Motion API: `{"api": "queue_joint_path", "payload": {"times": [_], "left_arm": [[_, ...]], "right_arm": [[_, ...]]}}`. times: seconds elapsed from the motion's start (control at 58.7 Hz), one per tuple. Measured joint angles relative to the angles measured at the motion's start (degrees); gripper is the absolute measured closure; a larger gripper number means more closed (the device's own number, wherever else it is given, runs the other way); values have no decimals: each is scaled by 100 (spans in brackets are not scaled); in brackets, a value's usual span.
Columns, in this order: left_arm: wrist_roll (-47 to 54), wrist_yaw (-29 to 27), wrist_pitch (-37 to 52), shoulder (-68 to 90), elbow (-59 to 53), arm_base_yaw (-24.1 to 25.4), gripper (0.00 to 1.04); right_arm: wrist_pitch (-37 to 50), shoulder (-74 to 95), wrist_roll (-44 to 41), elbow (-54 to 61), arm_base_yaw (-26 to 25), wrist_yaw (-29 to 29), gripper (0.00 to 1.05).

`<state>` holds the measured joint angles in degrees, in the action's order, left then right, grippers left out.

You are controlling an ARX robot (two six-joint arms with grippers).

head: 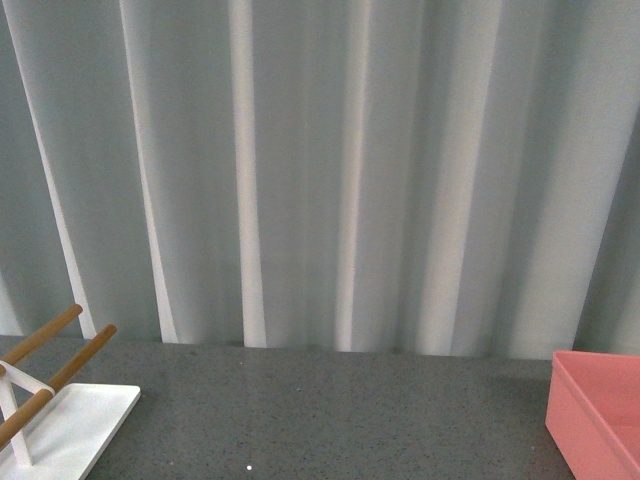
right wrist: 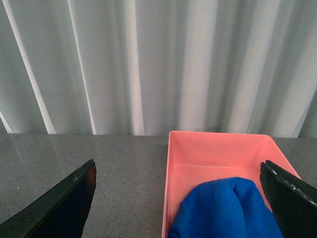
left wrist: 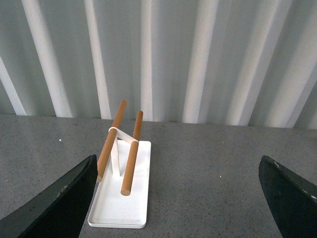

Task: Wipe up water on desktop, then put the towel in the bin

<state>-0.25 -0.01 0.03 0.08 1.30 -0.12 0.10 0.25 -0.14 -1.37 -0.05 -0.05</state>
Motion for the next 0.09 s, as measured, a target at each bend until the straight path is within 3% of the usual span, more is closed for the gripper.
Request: {"api": "queue_joint_path", "payload": {"times": [0.085], "left_arm": [[-2,0,0,0,0,0,7]], "right_arm": [[0,0,0,0,0,0,7]]}}
